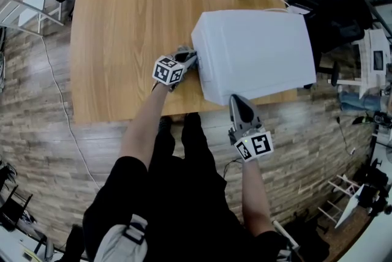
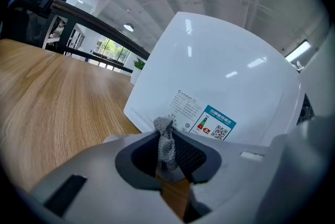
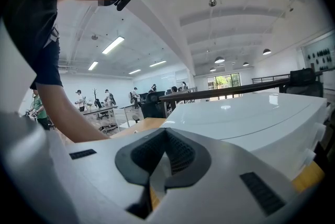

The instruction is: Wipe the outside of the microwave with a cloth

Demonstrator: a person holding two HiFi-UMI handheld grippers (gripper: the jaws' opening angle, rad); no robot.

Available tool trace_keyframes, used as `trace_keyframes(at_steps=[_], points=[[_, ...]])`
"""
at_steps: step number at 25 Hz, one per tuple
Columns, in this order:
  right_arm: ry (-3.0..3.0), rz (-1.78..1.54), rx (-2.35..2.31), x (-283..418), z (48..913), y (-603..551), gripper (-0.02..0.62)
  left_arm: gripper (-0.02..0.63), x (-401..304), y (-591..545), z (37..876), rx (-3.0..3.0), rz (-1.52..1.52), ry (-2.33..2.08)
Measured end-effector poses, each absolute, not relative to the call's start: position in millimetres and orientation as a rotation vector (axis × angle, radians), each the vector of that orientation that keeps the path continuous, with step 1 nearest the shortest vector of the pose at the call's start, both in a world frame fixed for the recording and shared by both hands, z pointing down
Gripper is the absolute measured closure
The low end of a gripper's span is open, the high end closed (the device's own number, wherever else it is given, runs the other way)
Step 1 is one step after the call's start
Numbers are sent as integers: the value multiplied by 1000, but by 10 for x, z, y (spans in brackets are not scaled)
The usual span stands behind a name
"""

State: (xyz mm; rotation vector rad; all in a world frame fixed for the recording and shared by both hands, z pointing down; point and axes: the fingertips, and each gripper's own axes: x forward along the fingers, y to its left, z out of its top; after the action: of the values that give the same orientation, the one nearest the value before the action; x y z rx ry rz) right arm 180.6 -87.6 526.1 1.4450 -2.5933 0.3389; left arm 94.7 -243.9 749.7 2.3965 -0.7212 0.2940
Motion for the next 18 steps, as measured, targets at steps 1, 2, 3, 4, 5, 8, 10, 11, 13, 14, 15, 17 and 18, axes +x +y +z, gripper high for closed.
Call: trace_keyframes(at_steps=[1,2,3,4,5,8,10,11,13,14,15,17,18], points=[[-2594,336,1445,1807,5257,-876,598,546,952,-2423,7495,2394,293,-722],[-2594,333,1445,1810,5255,-876,598,546,960,-2406,7495,2392,293,-721],[-2594,330,1446,1813,5254,-877,598,546,969,-2387,7495,2392,294,-718],[-2594,327,1447,1816,5255,-879,599,546,979,-2365,7497,2392,297,-715],[-2595,325,1449,1818,5257,-880,598,546,989,-2341,7499,2394,300,-711],[-2594,323,1455,1811,5265,-887,598,546,1002,-2276,7504,2398,306,-702],[-2593,320,1458,1800,5260,-895,598,546,1000,-2243,7506,2398,308,-698],[-2593,318,1459,1800,5259,-897,598,546,1004,-2226,7503,2398,307,-694],[-2589,313,1463,1805,5258,-895,598,546,1021,-2175,7500,2397,306,-684],[-2586,310,1464,1808,5258,-893,599,546,1030,-2142,7500,2397,305,-678],[-2585,308,1466,1809,5257,-892,599,546,1039,-2112,7499,2397,303,-672],[-2585,310,1469,1811,5258,-897,598,546,1050,-2071,7493,2400,296,-666],[-2585,311,1471,1811,5260,-901,598,546,1054,-2057,7490,2401,293,-663]])
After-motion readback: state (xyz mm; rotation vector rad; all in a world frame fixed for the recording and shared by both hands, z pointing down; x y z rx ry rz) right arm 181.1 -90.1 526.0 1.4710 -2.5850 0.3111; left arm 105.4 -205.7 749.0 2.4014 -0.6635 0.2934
